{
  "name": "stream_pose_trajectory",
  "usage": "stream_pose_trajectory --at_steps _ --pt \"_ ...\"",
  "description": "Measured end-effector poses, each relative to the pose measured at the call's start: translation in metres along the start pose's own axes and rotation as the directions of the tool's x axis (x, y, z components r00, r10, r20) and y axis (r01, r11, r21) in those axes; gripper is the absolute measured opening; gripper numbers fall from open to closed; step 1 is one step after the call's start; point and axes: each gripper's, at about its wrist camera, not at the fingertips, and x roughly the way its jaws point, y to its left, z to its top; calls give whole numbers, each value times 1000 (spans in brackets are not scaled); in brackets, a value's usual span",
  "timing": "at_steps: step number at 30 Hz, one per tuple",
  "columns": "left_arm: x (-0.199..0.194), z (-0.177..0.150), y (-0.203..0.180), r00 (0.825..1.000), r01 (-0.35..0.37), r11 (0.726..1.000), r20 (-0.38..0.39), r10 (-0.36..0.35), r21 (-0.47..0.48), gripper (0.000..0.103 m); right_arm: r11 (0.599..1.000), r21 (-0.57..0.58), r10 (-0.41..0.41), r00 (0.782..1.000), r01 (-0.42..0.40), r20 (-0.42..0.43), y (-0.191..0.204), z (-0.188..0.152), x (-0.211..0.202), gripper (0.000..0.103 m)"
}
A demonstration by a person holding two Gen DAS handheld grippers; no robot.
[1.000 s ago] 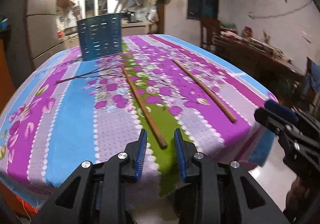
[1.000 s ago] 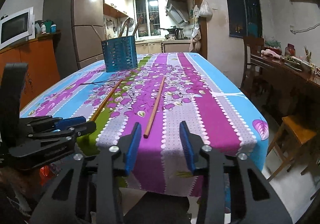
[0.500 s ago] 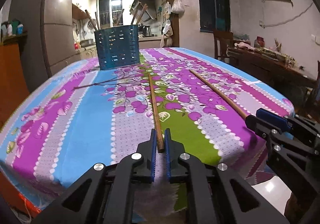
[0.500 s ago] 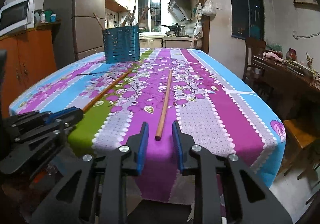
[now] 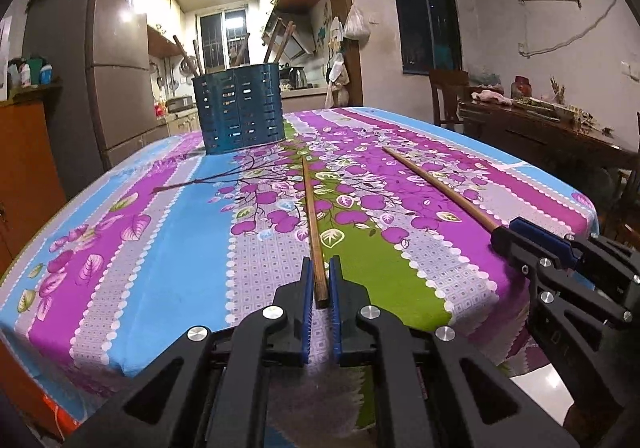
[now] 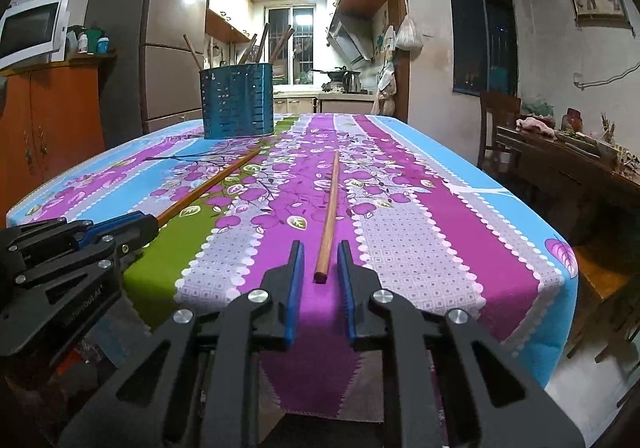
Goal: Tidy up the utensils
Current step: 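Close the left gripper on a chopstick while the right gripper grasps another chopstick, then lift both held chopsticks and carry them toward the blue holder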
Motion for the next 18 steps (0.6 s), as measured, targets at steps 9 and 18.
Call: stream_pose_trajectory --at_steps 9,18 --pt "0 -1 2 1000 8 1000 6 -8 -5 10 1000 9 12 999 -12 -33 3 5 3 8" --pt "1 3 8 999 39 999 2 -39 0 7 999 31 21 999 -20 -42 3 7 5 5"
